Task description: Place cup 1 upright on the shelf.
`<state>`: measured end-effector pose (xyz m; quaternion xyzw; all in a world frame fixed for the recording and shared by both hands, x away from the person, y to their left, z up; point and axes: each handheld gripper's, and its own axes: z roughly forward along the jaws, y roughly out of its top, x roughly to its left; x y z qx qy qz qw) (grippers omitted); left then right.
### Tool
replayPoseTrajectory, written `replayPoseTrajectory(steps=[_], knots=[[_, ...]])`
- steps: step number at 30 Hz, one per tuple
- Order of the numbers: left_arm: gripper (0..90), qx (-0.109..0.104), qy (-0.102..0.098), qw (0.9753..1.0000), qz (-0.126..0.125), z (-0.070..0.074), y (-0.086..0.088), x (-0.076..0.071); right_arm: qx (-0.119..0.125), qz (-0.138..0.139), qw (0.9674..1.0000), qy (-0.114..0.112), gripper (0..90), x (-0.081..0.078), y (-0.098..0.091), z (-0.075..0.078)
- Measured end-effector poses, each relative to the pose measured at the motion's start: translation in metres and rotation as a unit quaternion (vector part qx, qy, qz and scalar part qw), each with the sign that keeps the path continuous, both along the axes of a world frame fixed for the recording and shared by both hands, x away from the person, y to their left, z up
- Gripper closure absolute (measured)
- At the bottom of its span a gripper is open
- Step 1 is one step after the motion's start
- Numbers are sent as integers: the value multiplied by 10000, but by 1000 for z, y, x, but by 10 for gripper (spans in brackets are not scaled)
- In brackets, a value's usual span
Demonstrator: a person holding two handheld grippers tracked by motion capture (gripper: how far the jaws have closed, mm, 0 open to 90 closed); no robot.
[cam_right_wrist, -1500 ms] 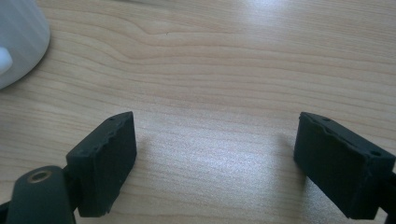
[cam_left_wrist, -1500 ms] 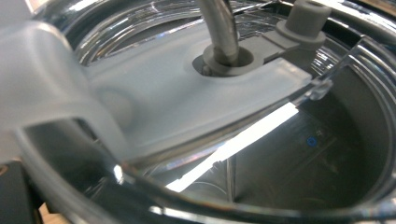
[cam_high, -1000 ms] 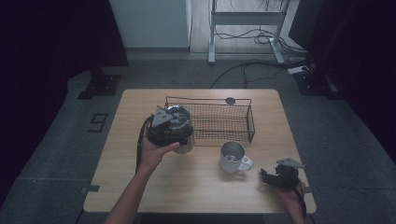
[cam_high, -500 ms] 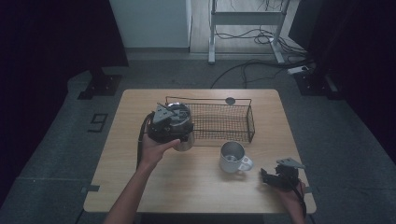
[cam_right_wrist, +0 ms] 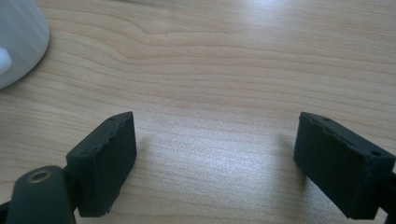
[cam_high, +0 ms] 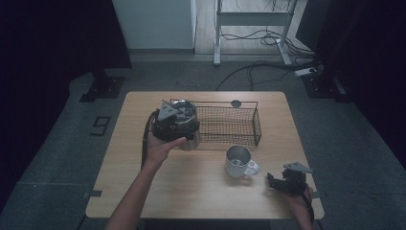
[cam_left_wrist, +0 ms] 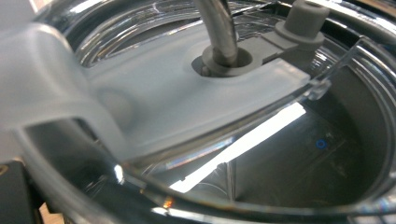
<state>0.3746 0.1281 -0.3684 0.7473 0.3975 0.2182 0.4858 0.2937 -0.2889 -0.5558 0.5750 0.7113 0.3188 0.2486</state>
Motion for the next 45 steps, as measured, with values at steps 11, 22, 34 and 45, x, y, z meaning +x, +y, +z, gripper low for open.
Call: replayPoseTrajectory(steps=[11,22,34,45], knots=[[38,47,24,10000,46,0,-1,9,0,-1,10000,-1,129,0,0,0],[38,52,13,9999,91,-1,-1,16,1,-7,10000,0,129,0,0,0],[39,132,-33,9998,111,1,-9,30,3,-21,10000,1,129,0,0,0],[39,168,-37,9997,156,1,-10,42,2,-27,10000,-1,129,0,0,0]])
